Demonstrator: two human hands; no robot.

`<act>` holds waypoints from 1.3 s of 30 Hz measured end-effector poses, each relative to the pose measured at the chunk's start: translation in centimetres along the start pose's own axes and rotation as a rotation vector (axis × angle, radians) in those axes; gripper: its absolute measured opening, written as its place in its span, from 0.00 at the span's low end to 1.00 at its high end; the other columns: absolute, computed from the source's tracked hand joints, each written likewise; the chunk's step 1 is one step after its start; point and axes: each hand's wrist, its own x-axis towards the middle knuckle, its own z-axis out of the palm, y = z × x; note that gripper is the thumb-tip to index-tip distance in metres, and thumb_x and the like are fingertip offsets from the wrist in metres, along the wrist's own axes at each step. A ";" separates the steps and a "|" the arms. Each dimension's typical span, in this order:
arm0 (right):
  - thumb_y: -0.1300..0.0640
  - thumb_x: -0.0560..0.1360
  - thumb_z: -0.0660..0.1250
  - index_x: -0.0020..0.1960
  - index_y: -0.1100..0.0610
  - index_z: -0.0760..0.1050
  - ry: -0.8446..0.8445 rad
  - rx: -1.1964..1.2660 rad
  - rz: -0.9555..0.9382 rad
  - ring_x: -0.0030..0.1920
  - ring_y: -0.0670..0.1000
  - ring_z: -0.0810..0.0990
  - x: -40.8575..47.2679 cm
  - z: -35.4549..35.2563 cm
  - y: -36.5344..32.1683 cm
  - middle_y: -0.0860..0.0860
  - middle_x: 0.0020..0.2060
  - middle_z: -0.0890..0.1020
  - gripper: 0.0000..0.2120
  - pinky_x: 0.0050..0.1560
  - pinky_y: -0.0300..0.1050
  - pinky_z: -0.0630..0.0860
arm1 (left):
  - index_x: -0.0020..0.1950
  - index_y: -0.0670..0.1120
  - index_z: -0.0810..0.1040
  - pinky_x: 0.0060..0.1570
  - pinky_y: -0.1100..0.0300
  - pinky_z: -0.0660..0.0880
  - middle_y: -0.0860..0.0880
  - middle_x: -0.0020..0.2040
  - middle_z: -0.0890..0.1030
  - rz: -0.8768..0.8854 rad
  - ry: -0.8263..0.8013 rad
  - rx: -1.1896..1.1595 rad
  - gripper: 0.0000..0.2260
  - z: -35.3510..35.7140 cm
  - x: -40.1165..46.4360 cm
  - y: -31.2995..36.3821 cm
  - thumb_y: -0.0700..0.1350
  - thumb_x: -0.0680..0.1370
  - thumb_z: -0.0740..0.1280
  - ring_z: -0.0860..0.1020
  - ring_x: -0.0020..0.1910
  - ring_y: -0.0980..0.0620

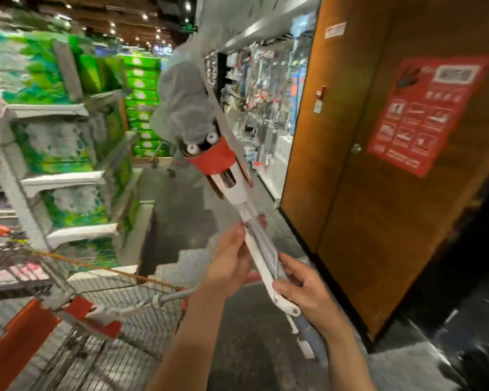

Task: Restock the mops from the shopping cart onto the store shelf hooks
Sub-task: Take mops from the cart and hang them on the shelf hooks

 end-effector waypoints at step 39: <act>0.57 0.83 0.61 0.64 0.50 0.79 1.209 -0.093 -0.179 0.45 0.46 0.82 -3.0 -15.4 -9.5 0.50 0.48 0.86 0.12 0.43 0.37 0.76 | 0.66 0.53 0.79 0.68 0.43 0.73 0.50 0.60 0.83 0.052 -0.754 0.080 0.12 26.2 9.0 -0.8 0.47 0.84 0.62 0.80 0.62 0.49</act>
